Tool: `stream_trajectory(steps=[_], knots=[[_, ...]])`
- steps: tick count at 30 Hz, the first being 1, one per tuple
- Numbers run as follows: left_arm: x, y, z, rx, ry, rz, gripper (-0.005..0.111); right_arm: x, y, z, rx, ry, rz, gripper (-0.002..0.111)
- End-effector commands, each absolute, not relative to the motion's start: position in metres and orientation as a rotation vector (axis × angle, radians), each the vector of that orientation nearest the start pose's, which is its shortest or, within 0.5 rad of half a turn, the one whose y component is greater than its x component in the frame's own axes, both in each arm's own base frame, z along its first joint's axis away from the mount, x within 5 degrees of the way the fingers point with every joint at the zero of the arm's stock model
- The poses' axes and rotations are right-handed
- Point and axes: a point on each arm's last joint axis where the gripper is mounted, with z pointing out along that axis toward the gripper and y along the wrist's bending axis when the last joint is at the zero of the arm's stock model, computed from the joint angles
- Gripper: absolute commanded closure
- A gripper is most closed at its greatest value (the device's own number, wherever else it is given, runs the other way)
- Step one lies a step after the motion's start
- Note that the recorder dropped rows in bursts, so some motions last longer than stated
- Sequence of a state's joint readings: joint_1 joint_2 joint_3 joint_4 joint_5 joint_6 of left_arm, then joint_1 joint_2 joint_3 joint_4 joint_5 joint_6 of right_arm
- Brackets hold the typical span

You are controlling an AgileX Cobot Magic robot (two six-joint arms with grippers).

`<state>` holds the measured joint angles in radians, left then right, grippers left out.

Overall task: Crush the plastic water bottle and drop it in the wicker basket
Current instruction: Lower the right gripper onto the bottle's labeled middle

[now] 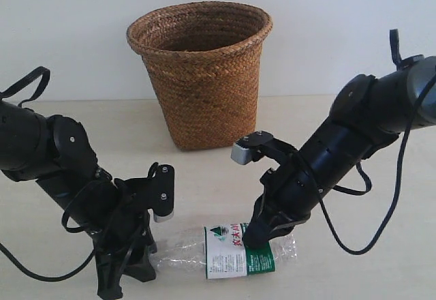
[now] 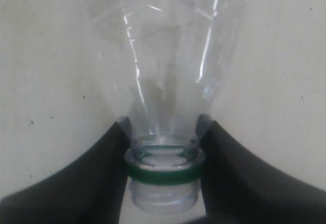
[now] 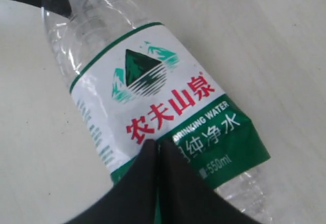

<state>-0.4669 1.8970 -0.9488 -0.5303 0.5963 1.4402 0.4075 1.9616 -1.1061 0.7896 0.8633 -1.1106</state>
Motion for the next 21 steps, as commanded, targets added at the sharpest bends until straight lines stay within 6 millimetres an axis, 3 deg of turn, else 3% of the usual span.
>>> stream_trajectory(steps=[1, 13, 21], knots=[[0.276, -0.171, 0.117, 1.929, 2.125, -0.341, 0.102, 0.301, 0.175, 0.105, -1.388, 2.636, 0.694, 0.108], [0.276, -0.171, 0.117, 1.933, 2.127, -0.348, 0.102, 0.313, 0.188, 0.092, -1.380, 2.871, 0.447, 0.108], [0.275, -0.171, 0.117, 1.936, 2.133, -0.357, 0.102, 0.323, 0.196, 0.080, -1.367, 2.996, 0.503, 0.108]])
